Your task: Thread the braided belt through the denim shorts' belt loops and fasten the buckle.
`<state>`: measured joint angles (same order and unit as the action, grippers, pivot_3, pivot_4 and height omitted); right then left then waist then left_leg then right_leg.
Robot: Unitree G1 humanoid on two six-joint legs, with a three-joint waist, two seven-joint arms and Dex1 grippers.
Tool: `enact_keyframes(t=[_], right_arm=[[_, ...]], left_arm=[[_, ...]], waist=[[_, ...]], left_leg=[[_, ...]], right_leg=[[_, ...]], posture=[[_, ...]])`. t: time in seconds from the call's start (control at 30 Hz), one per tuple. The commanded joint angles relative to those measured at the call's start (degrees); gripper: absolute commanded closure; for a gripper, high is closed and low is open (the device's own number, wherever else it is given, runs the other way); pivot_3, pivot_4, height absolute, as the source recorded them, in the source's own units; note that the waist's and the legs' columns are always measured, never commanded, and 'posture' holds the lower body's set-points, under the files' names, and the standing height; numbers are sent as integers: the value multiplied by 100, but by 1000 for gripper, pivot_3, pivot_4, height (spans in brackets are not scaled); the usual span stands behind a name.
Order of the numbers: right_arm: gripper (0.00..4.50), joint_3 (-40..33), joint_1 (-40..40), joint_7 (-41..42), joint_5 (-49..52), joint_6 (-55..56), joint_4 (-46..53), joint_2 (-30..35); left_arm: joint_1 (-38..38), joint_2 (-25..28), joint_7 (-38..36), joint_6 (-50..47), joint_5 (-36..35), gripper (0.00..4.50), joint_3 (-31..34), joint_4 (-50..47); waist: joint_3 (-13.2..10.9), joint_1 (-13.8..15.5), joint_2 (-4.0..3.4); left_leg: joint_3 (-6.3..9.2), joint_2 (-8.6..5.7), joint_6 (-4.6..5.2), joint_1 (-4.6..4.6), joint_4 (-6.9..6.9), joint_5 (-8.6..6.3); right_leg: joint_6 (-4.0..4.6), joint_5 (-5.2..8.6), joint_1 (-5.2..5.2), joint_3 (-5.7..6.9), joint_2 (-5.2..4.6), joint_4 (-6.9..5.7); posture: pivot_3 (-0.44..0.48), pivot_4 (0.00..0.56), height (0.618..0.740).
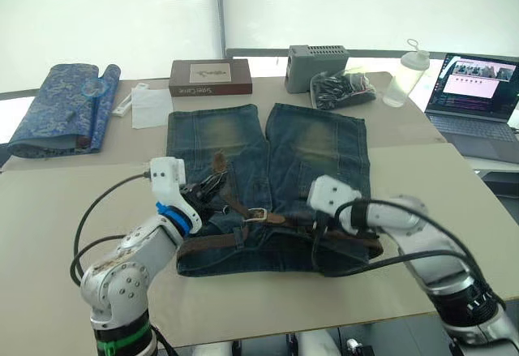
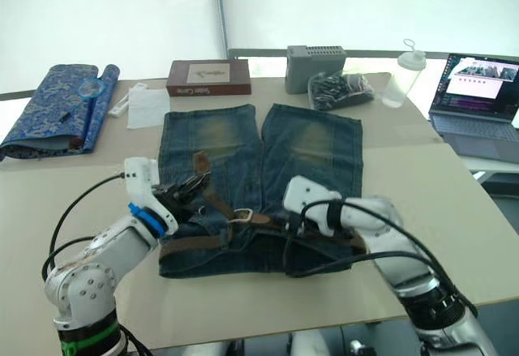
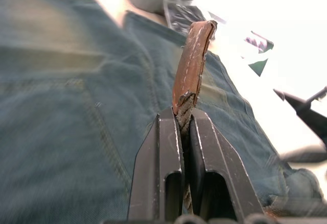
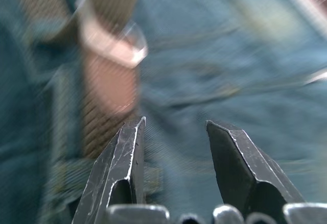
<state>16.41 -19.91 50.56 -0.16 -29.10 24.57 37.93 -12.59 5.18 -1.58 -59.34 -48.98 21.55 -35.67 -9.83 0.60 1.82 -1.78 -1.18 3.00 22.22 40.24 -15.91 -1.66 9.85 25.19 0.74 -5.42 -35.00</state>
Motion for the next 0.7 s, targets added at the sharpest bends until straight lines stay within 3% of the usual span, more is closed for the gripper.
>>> enact_keyframes(t=[0.03,0.17,0.4,0.6,0.7], right_arm=[[2373,38,77,6,-122,288,78,147],[2373,19,138,18,-23,229,56,134],[2373,-446,-284,125,1204,-962,426,-422],[4293,-102,-714,61,1368,-1169,292,-643],[4435,62,-840,27,1306,-1061,134,-725]], left_arm=[[-49,-75,631,215,-607,4500,611,-225],[108,-65,1239,417,-1229,4500,1077,-146],[675,52,1706,642,-2002,4500,1064,-54],[974,118,1964,1009,-2442,4500,1006,164],[1091,143,2158,1269,-2738,4500,1074,303]], waist=[[0,-6,0],[1,-14,2],[1,-5,2],[1,14,2],[1,9,2]], left_leg=[[-1,0,-2,0,1,1],[-2,3,-3,-12,3,2],[-2,1,-3,-10,3,2],[1,3,-4,-11,0,2],[0,0,-4,-8,0,1]], right_leg=[[1,-1,-1,0,2,1],[4,-3,-11,-2,13,1],[6,-4,-10,-4,12,3],[10,-2,-9,2,15,4],[10,-3,-8,0,11,7]], posture=[[0,150,740],[0,150,740],[0,150,740],[0,150,740],[0,150,740]])
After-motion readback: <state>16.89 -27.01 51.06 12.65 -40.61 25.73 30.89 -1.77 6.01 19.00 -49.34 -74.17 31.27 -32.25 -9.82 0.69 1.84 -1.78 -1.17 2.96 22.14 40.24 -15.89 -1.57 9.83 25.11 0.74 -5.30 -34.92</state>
